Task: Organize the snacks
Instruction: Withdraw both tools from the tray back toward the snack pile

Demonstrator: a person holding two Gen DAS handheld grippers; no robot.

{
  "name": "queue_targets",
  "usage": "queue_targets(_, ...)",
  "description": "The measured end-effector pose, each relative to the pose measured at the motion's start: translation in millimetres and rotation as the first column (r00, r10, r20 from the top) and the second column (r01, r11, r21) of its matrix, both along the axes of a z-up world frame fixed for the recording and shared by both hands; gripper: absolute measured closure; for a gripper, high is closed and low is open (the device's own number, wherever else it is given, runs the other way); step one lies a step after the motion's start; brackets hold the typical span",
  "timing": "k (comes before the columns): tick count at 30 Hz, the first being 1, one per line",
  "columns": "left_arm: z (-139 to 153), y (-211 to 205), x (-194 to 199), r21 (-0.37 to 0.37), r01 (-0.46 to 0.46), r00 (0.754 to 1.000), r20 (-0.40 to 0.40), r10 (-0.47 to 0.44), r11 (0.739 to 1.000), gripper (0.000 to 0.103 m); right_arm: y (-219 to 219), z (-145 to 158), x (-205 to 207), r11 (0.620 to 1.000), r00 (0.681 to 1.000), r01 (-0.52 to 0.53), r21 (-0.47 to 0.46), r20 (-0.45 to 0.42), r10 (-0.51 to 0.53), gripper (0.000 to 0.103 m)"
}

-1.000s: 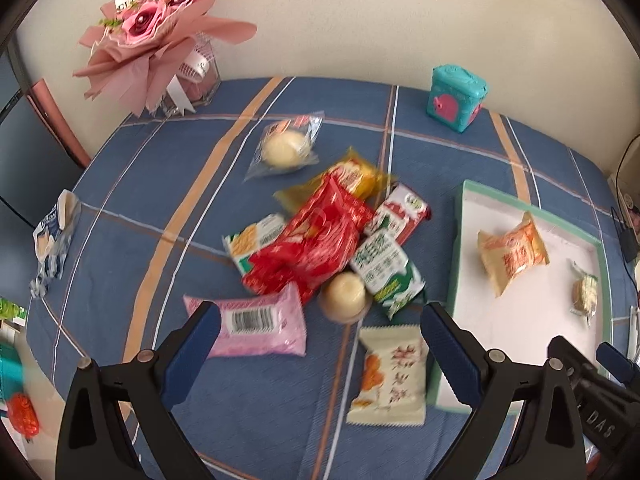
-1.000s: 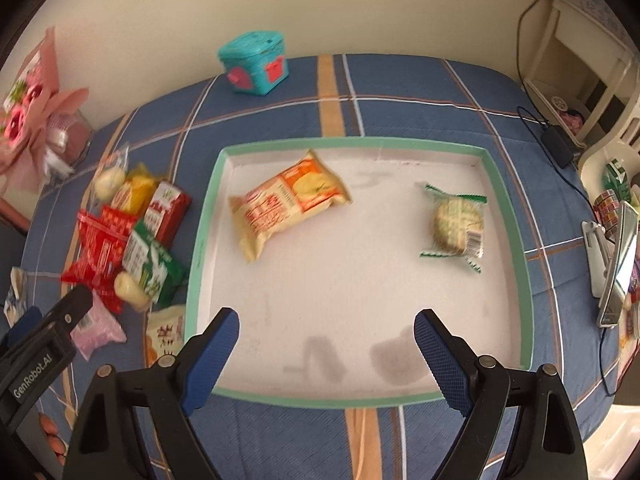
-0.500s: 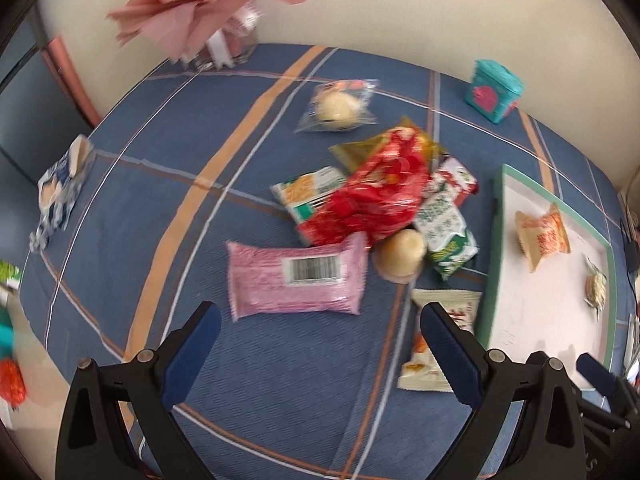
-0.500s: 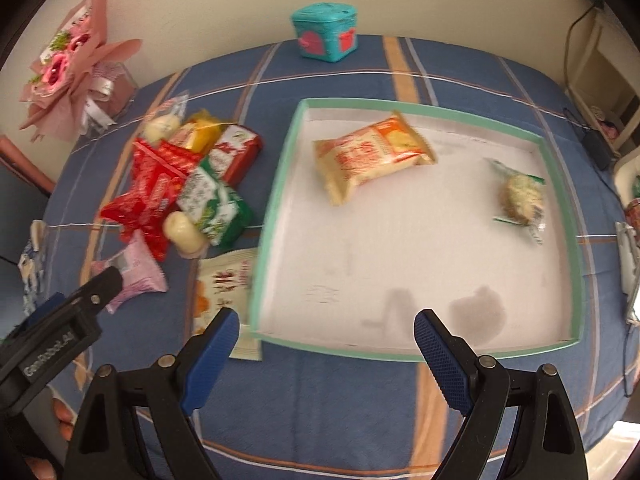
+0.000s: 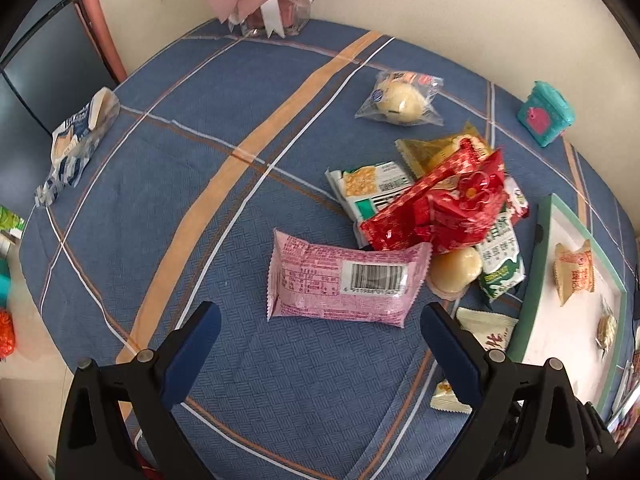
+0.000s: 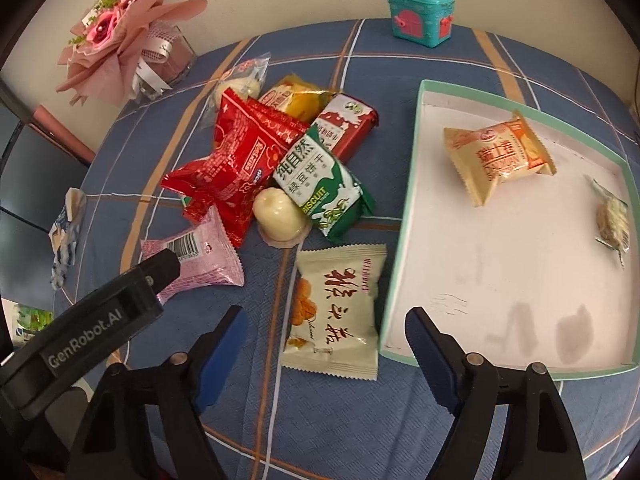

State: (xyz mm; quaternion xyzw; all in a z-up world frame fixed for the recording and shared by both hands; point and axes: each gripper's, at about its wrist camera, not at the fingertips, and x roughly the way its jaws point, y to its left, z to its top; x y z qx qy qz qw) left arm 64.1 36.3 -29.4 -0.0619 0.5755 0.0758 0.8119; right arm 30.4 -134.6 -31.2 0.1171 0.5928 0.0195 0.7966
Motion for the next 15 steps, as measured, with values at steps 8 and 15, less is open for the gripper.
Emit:
queue_targets(8,-7.6,4.0,1.6,-0.004,-0.024,0.999,-0.026,0.023,1.0,0.003,7.3,-7.7,8.8,0.999,1.0,-0.011,-0.037,-0.015,0.01,0.032)
queue_targets(15,-7.3,3.8,2.2,-0.006,-0.028,0.999,-0.024,0.028,1.0,0.003,6.2,-2.2,13.4,1.0,1.0,-0.011,0.009,0.006,0.011,0.044)
